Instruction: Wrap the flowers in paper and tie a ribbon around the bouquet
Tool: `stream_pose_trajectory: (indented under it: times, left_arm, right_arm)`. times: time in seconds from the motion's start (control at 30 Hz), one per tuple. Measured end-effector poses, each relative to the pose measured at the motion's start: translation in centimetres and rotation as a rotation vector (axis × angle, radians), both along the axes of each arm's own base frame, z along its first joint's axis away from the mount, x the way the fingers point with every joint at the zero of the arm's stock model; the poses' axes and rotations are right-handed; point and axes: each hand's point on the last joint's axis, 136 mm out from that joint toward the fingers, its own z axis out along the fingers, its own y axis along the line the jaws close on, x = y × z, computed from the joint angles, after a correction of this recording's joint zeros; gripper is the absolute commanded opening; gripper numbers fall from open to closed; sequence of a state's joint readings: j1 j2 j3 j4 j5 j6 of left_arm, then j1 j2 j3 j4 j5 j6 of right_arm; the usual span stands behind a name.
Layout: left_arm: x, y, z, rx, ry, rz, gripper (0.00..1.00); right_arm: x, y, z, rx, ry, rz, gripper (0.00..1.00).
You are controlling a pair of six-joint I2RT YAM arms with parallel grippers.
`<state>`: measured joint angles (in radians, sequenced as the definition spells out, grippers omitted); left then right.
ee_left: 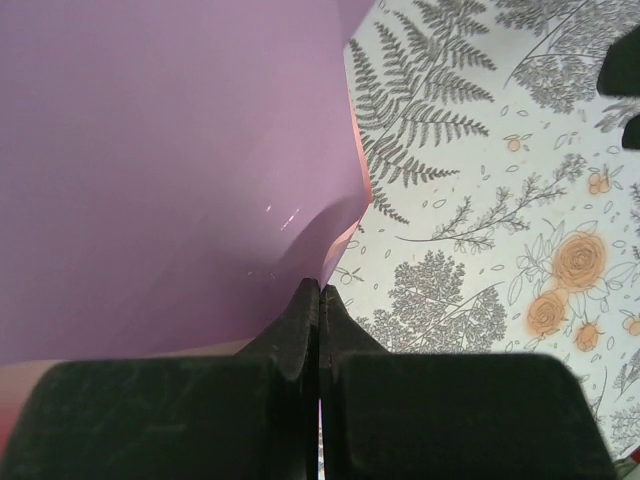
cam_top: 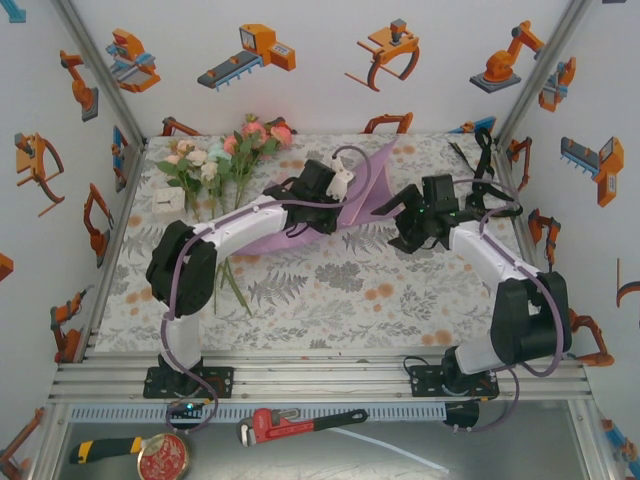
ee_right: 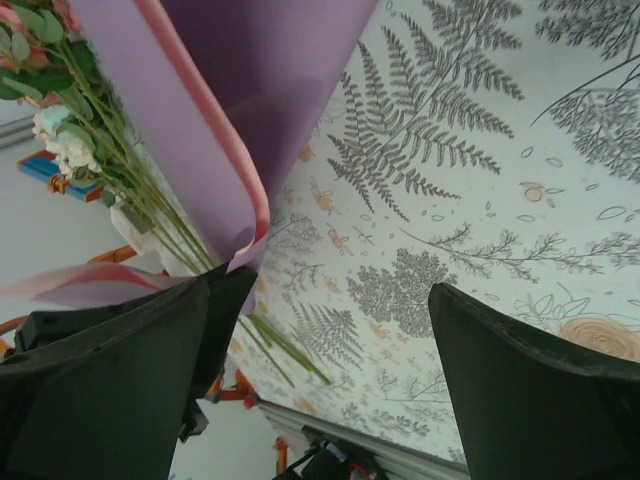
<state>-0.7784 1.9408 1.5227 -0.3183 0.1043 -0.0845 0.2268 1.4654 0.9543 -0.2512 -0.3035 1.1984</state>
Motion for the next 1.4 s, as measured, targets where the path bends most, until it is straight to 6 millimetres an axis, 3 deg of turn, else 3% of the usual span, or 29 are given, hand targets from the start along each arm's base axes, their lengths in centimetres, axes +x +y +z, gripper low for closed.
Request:
stream_pose_trajectory:
  times: [0.17, 0.33, 0.73, 0.8, 0.9, 1.03, 1.17, 1.2, 1.4]
  left_arm:
    - [0.9, 0.0, 1.0, -0.063, 0.007, 0.037, 0.0]
    - [1.4, 0.2, 1.3, -0.09, 0.02, 0.052, 0.0]
    - [1.3, -0.1, 1.8, -0.12, 0.036, 0.044, 0.0]
    - [1.4, -0.2, 1.9, -0.123, 0.035, 0.044, 0.0]
    - [1.4, -0.2, 1.9, -0.125, 0.036, 0.044, 0.0]
    - [1.4, -0.1, 1.9, -0.125, 0.039, 0.047, 0.0]
    - [1.5, -0.1, 1.9, -0.129, 0.043, 0.048, 0.0]
    - [1.5, -0.1, 2.0, -0.131, 0.045, 0.048, 0.0]
    - [1.7, 0.1, 2.2, -0.152, 0.066, 0.061, 0.27]
  right_arm:
    - [1.0, 1.6, -0.6, 0.065, -0.003, 0.018, 0.71]
    - [1.9, 2.7, -1.6, 0.109, 0.01, 0.016, 0.75]
    - [4.4, 4.6, -4.3, 0.163, 0.039, -0.02, 0.61]
    - [4.7, 5.1, -4.4, 0.168, 0.037, -0.015, 0.52]
    - [4.9, 5.7, -4.2, 0.179, 0.027, -0.008, 0.29]
    - [5.1, 6.2, -3.9, 0.199, 0.017, -0.009, 0.19]
    - [5.3, 6.3, -3.6, 0.209, 0.007, -0.011, 0.01]
    - [5.4, 6.3, -3.5, 0.21, 0.003, -0.011, 0.0]
    - [5.4, 6.1, -3.5, 0.199, -0.006, -0.013, 0.0]
